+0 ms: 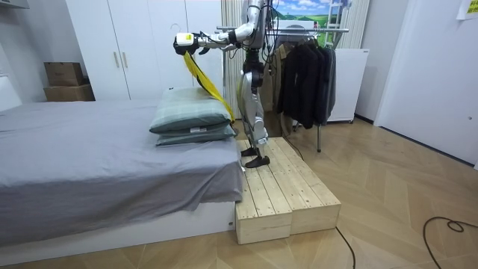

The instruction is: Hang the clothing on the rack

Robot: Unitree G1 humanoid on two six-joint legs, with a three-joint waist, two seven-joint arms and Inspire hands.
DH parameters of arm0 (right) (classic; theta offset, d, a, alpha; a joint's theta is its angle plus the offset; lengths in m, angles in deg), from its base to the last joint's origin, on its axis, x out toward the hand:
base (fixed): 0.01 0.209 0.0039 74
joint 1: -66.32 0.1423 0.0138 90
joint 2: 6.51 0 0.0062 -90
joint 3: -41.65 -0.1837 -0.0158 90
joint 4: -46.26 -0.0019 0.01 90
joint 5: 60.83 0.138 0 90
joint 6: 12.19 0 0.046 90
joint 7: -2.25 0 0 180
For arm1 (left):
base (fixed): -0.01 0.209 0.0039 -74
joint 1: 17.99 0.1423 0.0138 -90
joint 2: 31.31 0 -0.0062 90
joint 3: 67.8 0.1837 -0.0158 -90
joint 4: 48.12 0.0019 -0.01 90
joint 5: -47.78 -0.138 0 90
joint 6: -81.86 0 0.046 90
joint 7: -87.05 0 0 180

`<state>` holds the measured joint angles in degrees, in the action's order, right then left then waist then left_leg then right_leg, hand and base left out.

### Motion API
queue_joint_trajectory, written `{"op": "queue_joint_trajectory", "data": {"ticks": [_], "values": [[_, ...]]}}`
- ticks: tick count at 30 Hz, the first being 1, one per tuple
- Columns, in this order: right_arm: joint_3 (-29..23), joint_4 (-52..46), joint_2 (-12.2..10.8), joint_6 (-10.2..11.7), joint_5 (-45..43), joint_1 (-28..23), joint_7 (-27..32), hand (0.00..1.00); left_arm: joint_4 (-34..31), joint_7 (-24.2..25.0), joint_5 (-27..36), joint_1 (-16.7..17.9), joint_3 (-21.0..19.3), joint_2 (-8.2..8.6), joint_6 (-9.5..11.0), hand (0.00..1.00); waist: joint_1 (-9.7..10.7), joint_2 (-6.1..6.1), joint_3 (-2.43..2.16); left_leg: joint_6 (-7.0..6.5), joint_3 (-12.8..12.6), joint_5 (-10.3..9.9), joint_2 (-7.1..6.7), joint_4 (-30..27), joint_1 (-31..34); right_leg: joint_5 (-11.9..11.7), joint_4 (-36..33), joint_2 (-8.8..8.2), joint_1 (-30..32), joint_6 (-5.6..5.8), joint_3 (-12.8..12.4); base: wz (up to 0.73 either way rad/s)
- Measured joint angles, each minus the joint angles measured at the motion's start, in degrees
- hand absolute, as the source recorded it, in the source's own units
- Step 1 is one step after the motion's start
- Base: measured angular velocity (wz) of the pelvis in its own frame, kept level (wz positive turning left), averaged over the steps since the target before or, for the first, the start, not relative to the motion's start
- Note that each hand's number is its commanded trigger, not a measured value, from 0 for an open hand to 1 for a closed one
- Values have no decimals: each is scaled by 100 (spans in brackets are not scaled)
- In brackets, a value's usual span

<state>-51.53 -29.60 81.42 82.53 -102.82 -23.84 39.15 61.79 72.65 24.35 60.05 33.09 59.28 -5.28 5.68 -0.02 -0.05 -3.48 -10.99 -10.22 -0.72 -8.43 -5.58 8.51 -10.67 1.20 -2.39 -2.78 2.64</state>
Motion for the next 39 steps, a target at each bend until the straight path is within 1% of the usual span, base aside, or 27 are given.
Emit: {"op": "queue_joint_trajectory", "data": {"ticks": [1,4,9,12,15,18,20,23,25,31,34,39], "values": [[41,-73,1,74,-31,0,0,0,-66,0,-1,0,0,1,0,100,-9,1,0,0,3,0,0,0,-1,0,0,-2,-4,0,5,0],[151,-152,11,165,-23,0,-4,0,-122,2,0,0,0,2,1,100,-22,1,0,0,6,0,1,0,-7,-1,0,-4,-15,0,14,0],[199,-164,46,169,128,5,-152,0,-224,73,-92,0,-2,0,1,100,-80,11,6,0,7,-1,2,0,39,-4,-14,-3,42,3,15,0],[220,-165,89,170,338,7,-373,0,-295,98,-228,0,-3,-1,3,100,-135,15,8,-1,8,-2,3,0,39,-6,-16,-2,42,3,19,0],[425,-170,161,171,539,20,-630,0,-316,100,-213,-1,-3,-1,9,100,-147,14,8,0,16,-1,5,-4,36,-7,-20,-2,38,1,30,0],[625,-179,224,176,844,25,-1010,0,-352,118,-244,-1,-4,0,24,100,-180,2,16,0,17,-1,5,-4,32,-7,-13,-3,33,1,30,0],[637,-179,226,176,1147,25,-1458,0,-424,148,-261,-1,-8,-3,25,100,-227,-32,39,0,21,-1,5,-4,40,-7,4,-3,37,1,36,0],[636,-178,231,174,1436,25,-1943,0,-471,160,-263,-1,-12,-4,47,100,-285,-59,55,-1,26,-1,4,-2,56,-7,20,-4,42,1,42,0],[639,-177,231,174,1499,25,-2165,0,-471,165,-263,0,-12,-10,85,100,-295,-69,61,0,37,-1,2,-2,81,-8,46,-6,44,2,58,4],[661,-172,229,173,1927,25,-2865,0,-471,274,-374,-1,-13,-7,99,100,-307,-75,63,0,52,-1,1,-2,111,-29,101,-7,38,4,77,2],[666,-172,227,173,2141,25,-3224,0,-471,283,-375,-1,-13,21,99,100,-311,-76,62,0,44,-1,2,2,98,-29,100,-8,28,4,70,0],[666,-172,231,164,2249,28,-3673,0,-473,304,-374,0,-13,24,101,100,-305,-88,69,0,42,-1,3,12,94,-29,98,-5,32,4,67,0]]}}
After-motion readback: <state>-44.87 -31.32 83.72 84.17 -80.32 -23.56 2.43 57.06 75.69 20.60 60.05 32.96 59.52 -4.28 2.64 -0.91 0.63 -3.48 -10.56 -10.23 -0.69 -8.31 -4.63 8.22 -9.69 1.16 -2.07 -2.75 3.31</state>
